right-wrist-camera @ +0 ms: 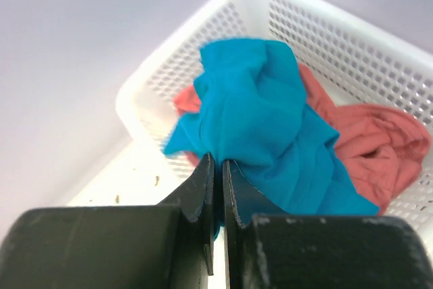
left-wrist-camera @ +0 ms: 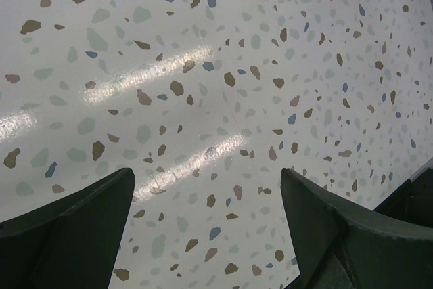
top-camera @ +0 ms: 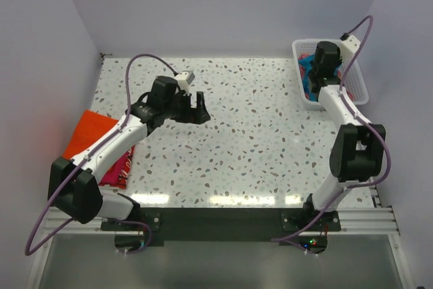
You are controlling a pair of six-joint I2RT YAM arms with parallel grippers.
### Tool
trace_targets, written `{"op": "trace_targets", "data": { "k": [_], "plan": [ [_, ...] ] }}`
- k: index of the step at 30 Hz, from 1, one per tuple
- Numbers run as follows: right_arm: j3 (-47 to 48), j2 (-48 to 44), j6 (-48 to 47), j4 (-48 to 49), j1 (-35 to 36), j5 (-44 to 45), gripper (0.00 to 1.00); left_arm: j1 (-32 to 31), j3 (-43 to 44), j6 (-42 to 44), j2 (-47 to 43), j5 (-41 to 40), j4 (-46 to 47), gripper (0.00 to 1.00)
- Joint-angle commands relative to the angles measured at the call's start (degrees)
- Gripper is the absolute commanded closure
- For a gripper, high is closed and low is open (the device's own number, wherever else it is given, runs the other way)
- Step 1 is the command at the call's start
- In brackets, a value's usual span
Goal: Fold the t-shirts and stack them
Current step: Grab the tshirt from the pile, then move the tshirt to the center of the board
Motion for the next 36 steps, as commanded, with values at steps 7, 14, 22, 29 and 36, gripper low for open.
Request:
{"op": "trace_targets", "data": {
  "k": [7,14,22,29,36],
  "plan": [
    [4.1,-15.5,-15.1,7.4,11.3,1.8,1.0,0.4,-1.1,-0.6,-7.0,0.3,3.6,0.07],
    [15.5,-20.7,-22.9,2.0,24.5,-5.1,1.0,0.3,-4.0,-4.0,-13.0,-1.1,6.0,0.08],
    [33.7,-19.3,-30.4,-5.1,43.4,-6.8,1.0,0.3,-8.6,-7.3,-22.0,-3.8,7.8,0.08],
    [46.7,-12.7,-30.0,-13.1,48.6,-4.3,1.0,0.3,-12.3,-9.6,-26.3,-5.2,8.7,0.08],
    [31.3,-13.9,-24.9,-15.7,44.1,3.1,1.0,0.3,-15.5,-11.6,-26.9,-9.8,6.7,0.09]
  ]
}}
